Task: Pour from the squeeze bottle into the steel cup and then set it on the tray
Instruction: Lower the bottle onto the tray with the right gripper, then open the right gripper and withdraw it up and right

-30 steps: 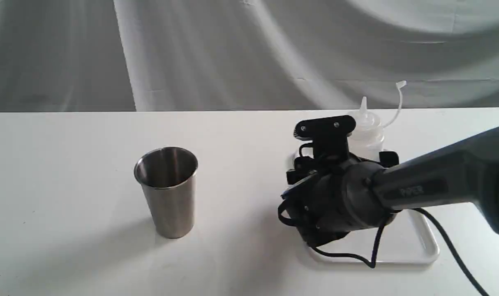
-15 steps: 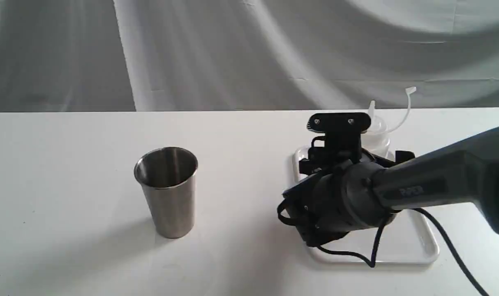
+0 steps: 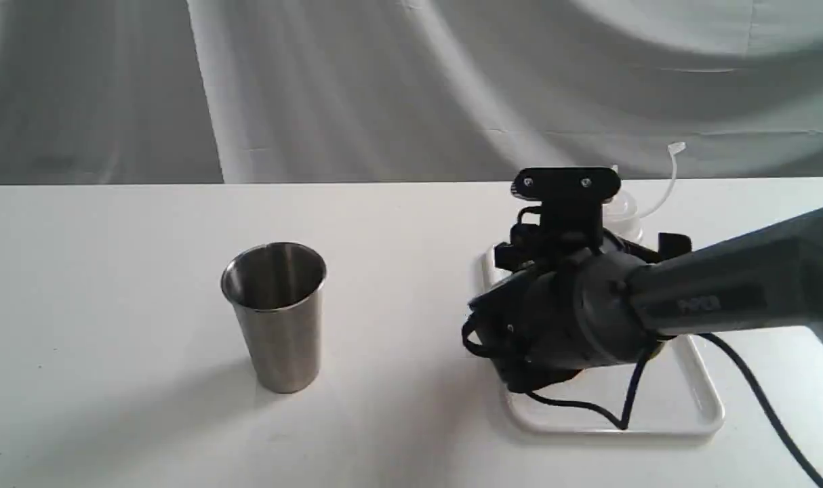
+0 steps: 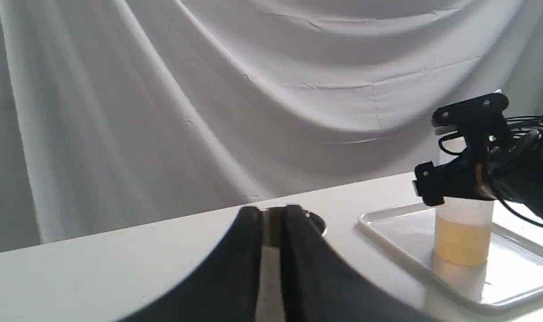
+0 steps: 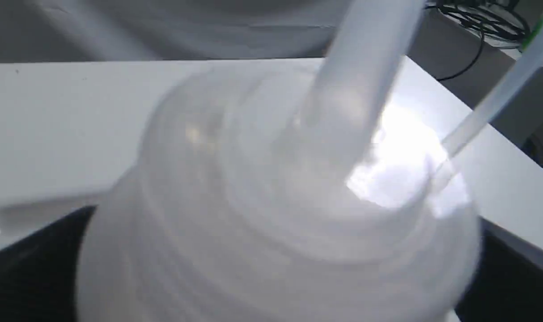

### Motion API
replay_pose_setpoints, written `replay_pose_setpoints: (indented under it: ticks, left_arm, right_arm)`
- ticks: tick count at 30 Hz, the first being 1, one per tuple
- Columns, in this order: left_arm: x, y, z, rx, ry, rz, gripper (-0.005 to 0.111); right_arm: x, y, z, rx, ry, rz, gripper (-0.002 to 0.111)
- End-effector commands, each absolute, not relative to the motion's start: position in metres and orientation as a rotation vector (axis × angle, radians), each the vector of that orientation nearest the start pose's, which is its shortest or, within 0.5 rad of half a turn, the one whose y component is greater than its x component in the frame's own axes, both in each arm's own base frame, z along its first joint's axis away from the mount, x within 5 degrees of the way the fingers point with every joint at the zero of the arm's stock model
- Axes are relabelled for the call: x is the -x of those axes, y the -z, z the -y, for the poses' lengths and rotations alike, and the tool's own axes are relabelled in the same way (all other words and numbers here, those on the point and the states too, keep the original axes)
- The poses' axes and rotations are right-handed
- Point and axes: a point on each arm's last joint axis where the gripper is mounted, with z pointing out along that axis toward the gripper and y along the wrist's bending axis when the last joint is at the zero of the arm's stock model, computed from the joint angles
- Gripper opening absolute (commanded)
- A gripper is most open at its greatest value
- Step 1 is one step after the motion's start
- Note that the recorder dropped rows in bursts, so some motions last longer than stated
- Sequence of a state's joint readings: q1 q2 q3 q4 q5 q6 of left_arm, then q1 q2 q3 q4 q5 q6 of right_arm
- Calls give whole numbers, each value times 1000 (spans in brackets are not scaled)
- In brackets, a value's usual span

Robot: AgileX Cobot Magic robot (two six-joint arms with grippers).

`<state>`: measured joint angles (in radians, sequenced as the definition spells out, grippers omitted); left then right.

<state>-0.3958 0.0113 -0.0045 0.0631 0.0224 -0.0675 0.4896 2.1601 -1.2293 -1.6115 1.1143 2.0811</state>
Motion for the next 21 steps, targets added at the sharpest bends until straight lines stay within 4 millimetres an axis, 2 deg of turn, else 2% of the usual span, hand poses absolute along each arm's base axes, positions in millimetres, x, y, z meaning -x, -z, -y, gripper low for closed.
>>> replay_pose_setpoints:
  ticks: [1, 14, 21]
  left_arm:
    - [-53, -211, 22, -296, 315, -1491, 8]
    - [-53, -211, 22, -296, 315, -1491, 8]
    - [-53, -211, 22, -296, 315, -1491, 8]
  right_arm:
    - [-394, -159, -116, -442, 669, -1834, 100]
    - [-384, -225, -110, -470, 629, -1720, 100]
    - [-371, -269, -104, -478, 595, -1664, 100]
